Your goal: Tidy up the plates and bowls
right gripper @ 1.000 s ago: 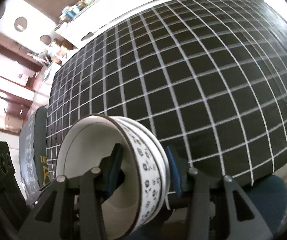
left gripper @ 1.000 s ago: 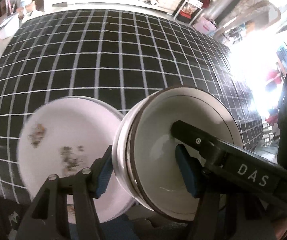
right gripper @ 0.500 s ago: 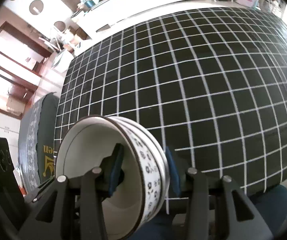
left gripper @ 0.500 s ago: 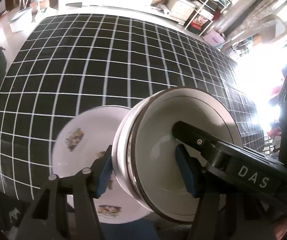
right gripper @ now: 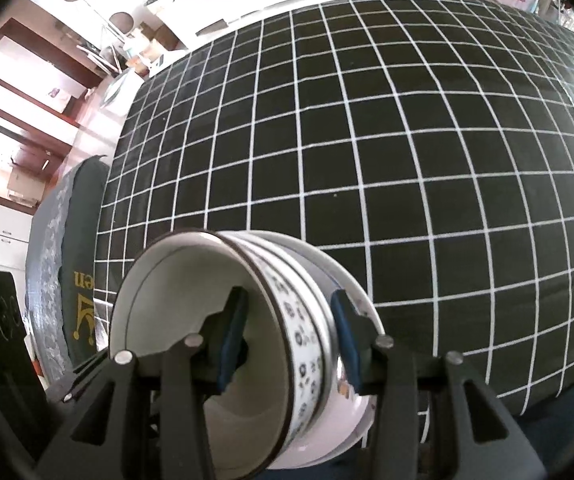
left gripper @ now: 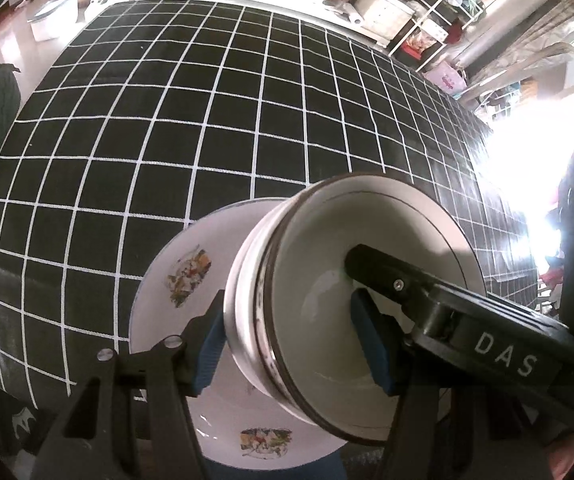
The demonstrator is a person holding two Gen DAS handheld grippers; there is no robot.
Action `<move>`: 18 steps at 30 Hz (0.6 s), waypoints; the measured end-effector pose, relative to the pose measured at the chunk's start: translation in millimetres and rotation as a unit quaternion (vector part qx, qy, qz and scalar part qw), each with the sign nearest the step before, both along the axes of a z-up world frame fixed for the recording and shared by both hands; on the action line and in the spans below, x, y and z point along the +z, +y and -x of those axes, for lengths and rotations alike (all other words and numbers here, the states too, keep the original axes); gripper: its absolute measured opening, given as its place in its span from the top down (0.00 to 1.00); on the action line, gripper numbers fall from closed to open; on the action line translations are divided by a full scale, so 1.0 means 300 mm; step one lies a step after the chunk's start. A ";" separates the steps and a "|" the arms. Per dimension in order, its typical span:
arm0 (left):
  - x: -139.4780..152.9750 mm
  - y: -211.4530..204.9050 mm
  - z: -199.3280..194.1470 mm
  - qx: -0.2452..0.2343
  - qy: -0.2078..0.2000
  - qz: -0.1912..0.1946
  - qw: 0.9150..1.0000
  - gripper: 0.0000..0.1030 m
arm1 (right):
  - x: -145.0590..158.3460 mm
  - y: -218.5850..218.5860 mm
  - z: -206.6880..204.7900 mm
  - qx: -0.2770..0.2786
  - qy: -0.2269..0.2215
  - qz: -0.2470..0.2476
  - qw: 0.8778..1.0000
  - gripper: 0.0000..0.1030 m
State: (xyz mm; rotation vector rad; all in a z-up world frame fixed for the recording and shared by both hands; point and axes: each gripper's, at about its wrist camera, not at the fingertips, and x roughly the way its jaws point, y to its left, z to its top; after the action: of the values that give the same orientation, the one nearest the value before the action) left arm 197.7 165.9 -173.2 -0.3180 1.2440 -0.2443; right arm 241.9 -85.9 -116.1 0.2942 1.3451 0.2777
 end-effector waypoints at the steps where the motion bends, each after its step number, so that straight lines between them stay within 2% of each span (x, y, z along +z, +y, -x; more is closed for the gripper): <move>1: 0.000 -0.001 0.001 0.001 0.000 0.000 1.000 0.43 | 0.000 -0.004 0.001 -0.003 0.000 -0.002 1.000 0.54; 7: 0.010 -0.014 0.015 -0.002 -0.021 -0.014 1.000 0.44 | -0.003 -0.033 0.004 0.001 -0.002 -0.016 1.000 0.54; 10: 0.050 -0.021 0.032 -0.006 -0.055 -0.049 0.997 0.44 | 0.048 -0.055 0.029 0.016 -0.053 0.000 0.998 0.55; 13: 0.079 -0.012 0.028 0.005 -0.060 -0.049 0.997 0.44 | 0.089 -0.072 0.041 0.021 -0.074 0.005 0.997 0.55; 18: 0.181 0.005 0.077 0.022 -0.092 -0.061 0.994 0.44 | 0.169 -0.110 0.079 0.015 -0.107 -0.001 0.994 0.54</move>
State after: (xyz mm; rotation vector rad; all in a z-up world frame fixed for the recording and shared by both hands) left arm 174.7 167.2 -119.0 -0.2123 1.0628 -0.1550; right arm 218.3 -118.9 -65.3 0.2395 1.1382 0.3262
